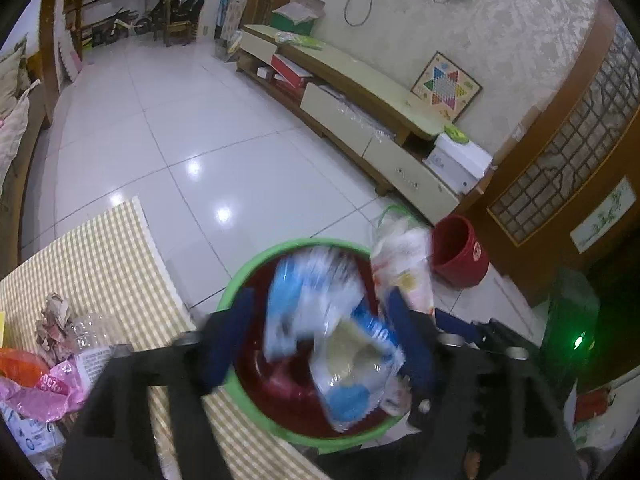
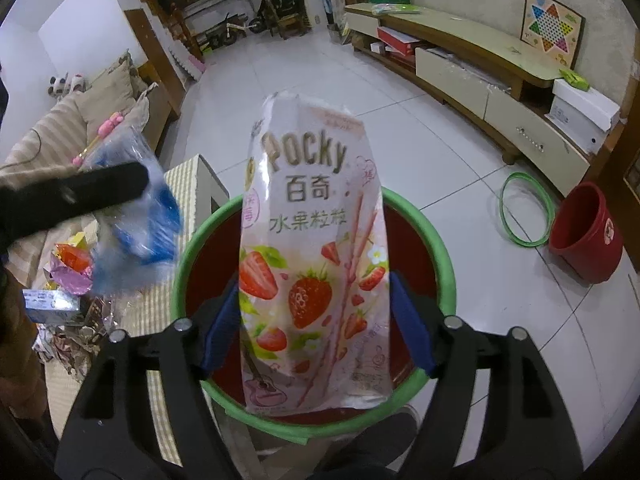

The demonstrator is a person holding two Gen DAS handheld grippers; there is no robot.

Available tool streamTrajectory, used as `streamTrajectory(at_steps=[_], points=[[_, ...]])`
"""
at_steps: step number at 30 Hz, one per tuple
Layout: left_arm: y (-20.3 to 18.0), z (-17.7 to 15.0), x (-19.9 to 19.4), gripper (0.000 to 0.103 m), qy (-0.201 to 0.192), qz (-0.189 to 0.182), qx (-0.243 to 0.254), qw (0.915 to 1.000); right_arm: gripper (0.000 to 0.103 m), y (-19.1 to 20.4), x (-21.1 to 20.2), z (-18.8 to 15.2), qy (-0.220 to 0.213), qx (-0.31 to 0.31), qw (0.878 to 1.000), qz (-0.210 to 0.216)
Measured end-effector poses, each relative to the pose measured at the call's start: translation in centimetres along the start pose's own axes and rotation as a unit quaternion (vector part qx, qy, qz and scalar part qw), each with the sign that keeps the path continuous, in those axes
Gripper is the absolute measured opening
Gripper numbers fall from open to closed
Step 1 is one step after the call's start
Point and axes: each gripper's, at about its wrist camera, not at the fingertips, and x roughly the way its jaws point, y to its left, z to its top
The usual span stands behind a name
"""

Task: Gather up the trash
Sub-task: 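Carry both items over the green-rimmed bin and open both tools to drop them, then move both tools back over the table toward the remaining trash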

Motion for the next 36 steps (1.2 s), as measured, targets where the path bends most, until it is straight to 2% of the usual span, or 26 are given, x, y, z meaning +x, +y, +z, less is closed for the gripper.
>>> streamTrajectory(at_steps=[1, 3, 4, 9, 18, 27, 36], points=[[0.3, 0.1, -0.2, 0.079, -0.003, 0.000, -0.006, 1.0000, 0.088, 0.2, -0.1, 0.0, -0.004, -0.003, 1.000, -0.003], [0.8, 0.3, -0.6, 0.091, -0.007, -0.001, -0.016, 0.9998, 0.094, 0.5, -0.3, 0.0, -0.007, -0.009, 1.000, -0.009], [1.3, 0.2, -1.0, 0.092, -0.012, -0.001, -0.023, 0.9997, 0.095, 0.7, -0.4, 0.0, -0.008, -0.013, 1.000, -0.011], [2.5, -0.1, -3.6, 0.095, -0.031, 0.011, -0.035, 0.9989, 0.098, 2.6, -1.8, 0.1, -0.019, -0.035, 0.999, -0.008], [5.7, -3.3, -11.8, 0.095, -0.076, 0.046, -0.031, 0.9956, 0.098, 9.0, -4.3, -0.8, -0.027, -0.078, 0.996, 0.024], [12.5, -9.4, -20.6, 0.095, -0.101, 0.107, -0.075, 0.9863, 0.098, 17.2, -5.2, -2.8, -0.025, -0.123, 0.990, 0.066], [20.9, -17.6, -26.9, 0.095, -0.104, 0.176, -0.144, 0.9684, 0.098, 23.4, -4.1, -5.9, -0.002, -0.160, 0.983, 0.086]])
